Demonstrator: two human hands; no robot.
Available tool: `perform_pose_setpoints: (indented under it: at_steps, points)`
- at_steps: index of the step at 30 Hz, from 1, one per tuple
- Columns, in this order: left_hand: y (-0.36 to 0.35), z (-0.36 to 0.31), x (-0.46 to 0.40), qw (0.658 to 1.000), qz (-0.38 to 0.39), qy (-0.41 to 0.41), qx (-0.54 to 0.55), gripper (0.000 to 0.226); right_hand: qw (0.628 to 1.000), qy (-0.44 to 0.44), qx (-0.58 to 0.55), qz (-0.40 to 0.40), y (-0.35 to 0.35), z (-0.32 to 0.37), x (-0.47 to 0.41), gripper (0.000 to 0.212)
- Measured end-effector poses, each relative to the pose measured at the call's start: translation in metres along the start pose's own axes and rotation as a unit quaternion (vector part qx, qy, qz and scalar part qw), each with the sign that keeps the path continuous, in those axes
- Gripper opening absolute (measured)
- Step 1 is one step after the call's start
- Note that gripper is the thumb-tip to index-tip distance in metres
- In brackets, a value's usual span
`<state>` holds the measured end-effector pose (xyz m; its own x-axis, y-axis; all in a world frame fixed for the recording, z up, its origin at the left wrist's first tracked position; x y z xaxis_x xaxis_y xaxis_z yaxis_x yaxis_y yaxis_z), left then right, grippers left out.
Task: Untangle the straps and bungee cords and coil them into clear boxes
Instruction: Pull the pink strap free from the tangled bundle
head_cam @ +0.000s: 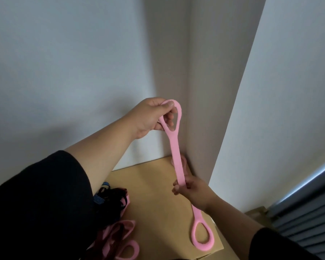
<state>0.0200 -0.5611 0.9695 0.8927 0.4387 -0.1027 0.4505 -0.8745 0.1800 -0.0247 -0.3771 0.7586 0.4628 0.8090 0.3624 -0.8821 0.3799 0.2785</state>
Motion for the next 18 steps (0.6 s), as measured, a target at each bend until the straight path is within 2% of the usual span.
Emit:
perform_pose_setpoints:
  at_steps: [4, 6, 11, 14, 16, 18]
  points:
    - [0.015, 0.009, -0.025, 0.995, -0.002, -0.009, -0.104, 0.021, 0.996, -0.088, 0.017, 0.018, 0.008, -0.037, 0.016, 0.012]
    - [0.017, 0.020, -0.038, 0.990, 0.012, 0.005, -0.140, 0.020, 0.989, -0.143, -0.024, 0.021, 0.009, -0.056, 0.027, 0.017]
    - [0.007, 0.065, -0.063, 0.982, 0.021, 0.044, -0.180, 0.013, 0.970, -0.211, -0.123, 0.013, 0.003, -0.093, 0.051, 0.015]
    - [-0.004, 0.099, -0.074, 0.973, 0.036, 0.074, -0.218, 0.012, 0.952, -0.252, -0.169, -0.020, -0.004, -0.110, 0.061, 0.014]
    - [-0.008, 0.122, -0.079, 0.964, 0.043, 0.096, -0.245, 0.013, 0.938, -0.272, -0.209, -0.049, -0.008, -0.120, 0.066, 0.021]
    - [-0.014, 0.139, -0.085, 0.944, 0.061, 0.092, -0.311, 0.013, 0.917, -0.301, -0.252, -0.071, -0.013, -0.126, 0.072, 0.020]
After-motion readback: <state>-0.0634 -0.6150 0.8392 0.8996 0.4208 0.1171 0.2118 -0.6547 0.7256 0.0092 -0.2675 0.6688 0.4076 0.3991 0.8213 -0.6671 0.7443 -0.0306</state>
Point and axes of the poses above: each hand's wrist, its own x-axis away from the middle knuckle, its own y-axis out of the back of the hand, z = x × y, the point moved 3 cm from there along -x, towards the middle knuckle, and after that the axes turned 9 degrees about -y, right-handed, at the moved point
